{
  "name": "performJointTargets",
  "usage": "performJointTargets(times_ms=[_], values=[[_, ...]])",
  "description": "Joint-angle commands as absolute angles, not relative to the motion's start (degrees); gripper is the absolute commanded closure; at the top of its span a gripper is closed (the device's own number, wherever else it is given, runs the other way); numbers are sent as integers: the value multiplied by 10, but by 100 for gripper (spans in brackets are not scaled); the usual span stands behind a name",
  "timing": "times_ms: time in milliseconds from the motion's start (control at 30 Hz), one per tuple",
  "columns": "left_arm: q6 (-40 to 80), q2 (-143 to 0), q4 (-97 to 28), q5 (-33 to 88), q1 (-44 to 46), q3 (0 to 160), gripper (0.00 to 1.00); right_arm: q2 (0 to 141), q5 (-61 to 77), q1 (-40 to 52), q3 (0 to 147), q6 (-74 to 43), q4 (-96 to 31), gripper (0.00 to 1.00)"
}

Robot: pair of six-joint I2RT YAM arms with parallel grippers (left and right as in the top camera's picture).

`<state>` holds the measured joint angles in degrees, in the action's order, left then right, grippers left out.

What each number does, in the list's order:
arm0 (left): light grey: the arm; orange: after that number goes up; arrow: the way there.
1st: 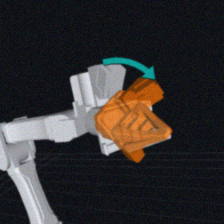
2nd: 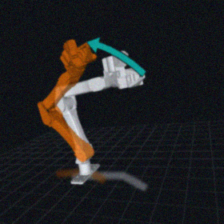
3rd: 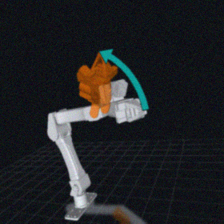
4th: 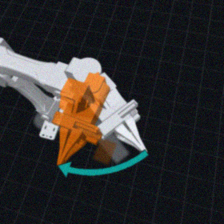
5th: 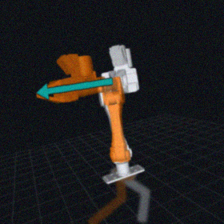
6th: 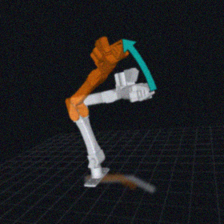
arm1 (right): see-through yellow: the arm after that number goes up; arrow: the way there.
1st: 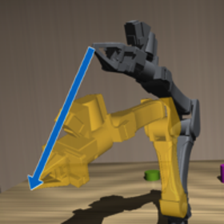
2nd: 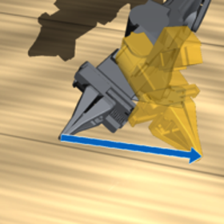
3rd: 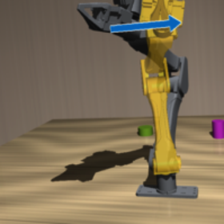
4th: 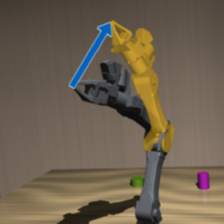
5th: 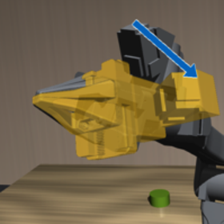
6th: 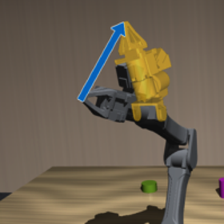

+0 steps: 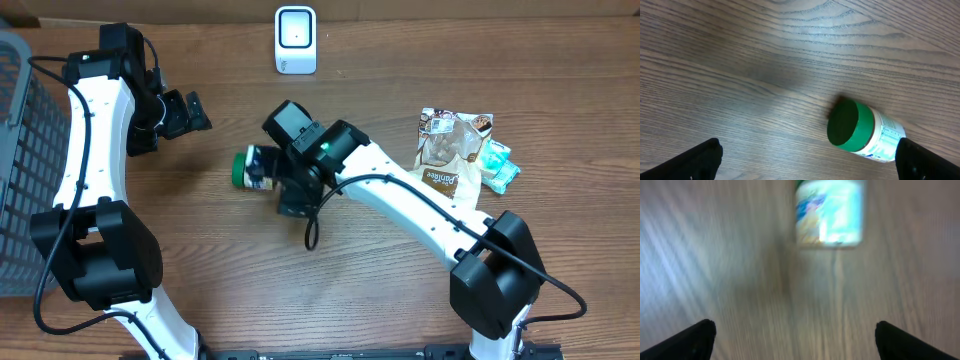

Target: Scan the item barcode

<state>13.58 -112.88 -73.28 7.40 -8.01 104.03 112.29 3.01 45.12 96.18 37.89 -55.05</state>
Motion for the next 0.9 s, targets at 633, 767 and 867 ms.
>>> performJointTargets(times_ms=[633,767,867], values=[[140,-1124,-731,75,-82,1048,0,1155,81,397,958,-240,-494,1],[140,-1124,-730,75,-82,1048,1,1157,92,397,958,-240,-491,8],[135,-1124,-728,79,-82,1047,0,1158,95,397,958,-241,-467,30]])
